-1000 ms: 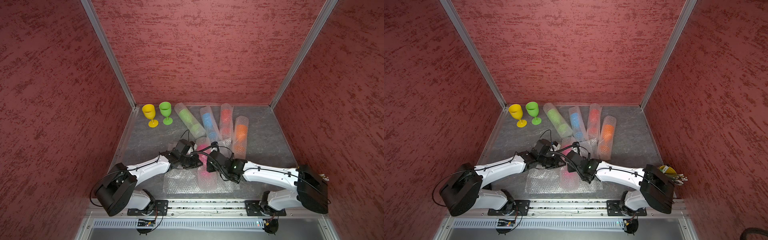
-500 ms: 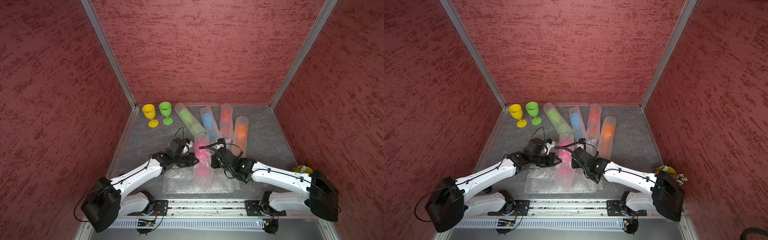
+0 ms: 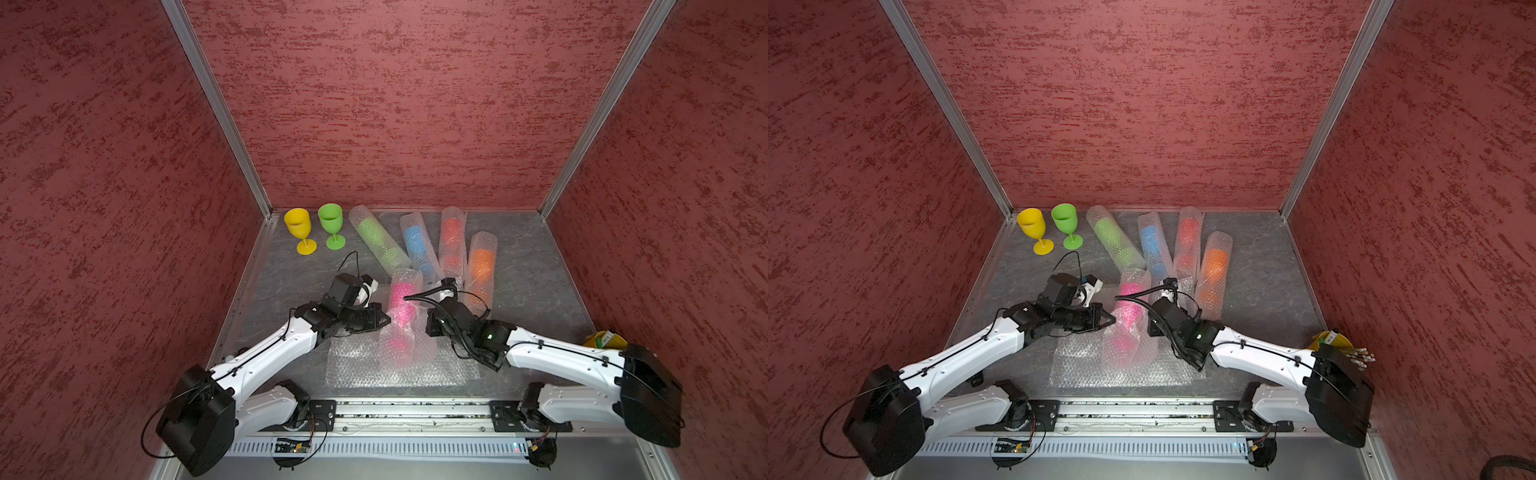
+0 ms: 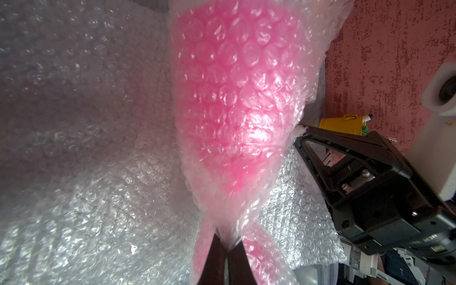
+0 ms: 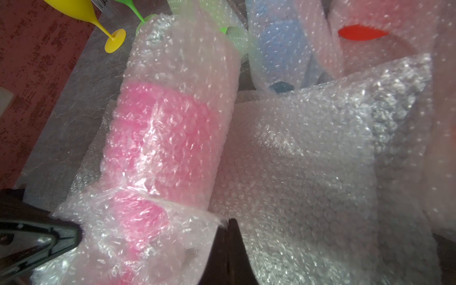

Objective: Unpack wine glasses from bubble wrap
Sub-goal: Unwrap the bubble wrap.

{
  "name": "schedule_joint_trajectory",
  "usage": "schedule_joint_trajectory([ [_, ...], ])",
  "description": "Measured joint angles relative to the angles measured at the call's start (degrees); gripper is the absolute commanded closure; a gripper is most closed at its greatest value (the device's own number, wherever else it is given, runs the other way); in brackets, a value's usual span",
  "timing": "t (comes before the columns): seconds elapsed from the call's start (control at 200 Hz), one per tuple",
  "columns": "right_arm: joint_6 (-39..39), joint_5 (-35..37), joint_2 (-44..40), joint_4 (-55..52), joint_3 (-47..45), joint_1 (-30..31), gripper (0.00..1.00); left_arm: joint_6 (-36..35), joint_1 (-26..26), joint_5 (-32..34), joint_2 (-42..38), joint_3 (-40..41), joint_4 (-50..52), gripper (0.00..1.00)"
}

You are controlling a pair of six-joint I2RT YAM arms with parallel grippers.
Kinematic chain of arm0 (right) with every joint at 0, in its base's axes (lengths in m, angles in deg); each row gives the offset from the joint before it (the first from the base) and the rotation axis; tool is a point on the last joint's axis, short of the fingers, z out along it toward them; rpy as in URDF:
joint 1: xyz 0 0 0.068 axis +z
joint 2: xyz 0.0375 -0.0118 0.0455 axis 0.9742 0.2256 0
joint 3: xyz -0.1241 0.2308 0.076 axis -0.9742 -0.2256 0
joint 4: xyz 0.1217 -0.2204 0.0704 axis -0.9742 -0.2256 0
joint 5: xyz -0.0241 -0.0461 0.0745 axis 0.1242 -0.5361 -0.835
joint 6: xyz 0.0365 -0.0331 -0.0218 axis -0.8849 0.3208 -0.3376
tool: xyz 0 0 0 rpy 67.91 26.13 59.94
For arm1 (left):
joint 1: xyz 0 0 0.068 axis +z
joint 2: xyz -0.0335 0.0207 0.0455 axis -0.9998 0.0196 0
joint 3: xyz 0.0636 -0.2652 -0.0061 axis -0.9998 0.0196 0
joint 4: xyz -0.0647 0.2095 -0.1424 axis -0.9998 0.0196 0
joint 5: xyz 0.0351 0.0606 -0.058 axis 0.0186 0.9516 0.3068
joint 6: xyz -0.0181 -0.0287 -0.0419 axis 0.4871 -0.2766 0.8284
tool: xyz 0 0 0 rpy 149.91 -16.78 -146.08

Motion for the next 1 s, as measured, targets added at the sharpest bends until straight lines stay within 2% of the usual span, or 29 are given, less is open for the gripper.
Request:
schedule_joint_trajectory([
  [0.22, -0.37, -2.10, -3.30, 6.01, -4.79, -2.34, 1.00, -0.44, -0.07, 0.85, -2.93, 0.00, 0.61, 1.00],
  [0.581, -1.64, -4.59, -2.67, 11.02, -8.22, -4.39, 1.00, -0.44, -0.44, 3.28, -2.62, 0.20, 1.03, 1.00],
  [0.802, -1.88, -4.13, -2.97, 9.62, -11.98, -9.84, 1.00, -0.20, 0.35, 6.54, -1.60, 1.27, 1.64, 1.00],
  [0.997, -0.96, -4.72, -0.35, 9.62, -12.24, -10.03, 1.00, 0.07, -0.39, 7.65, 0.48, 1.90, 0.63, 1.00],
])
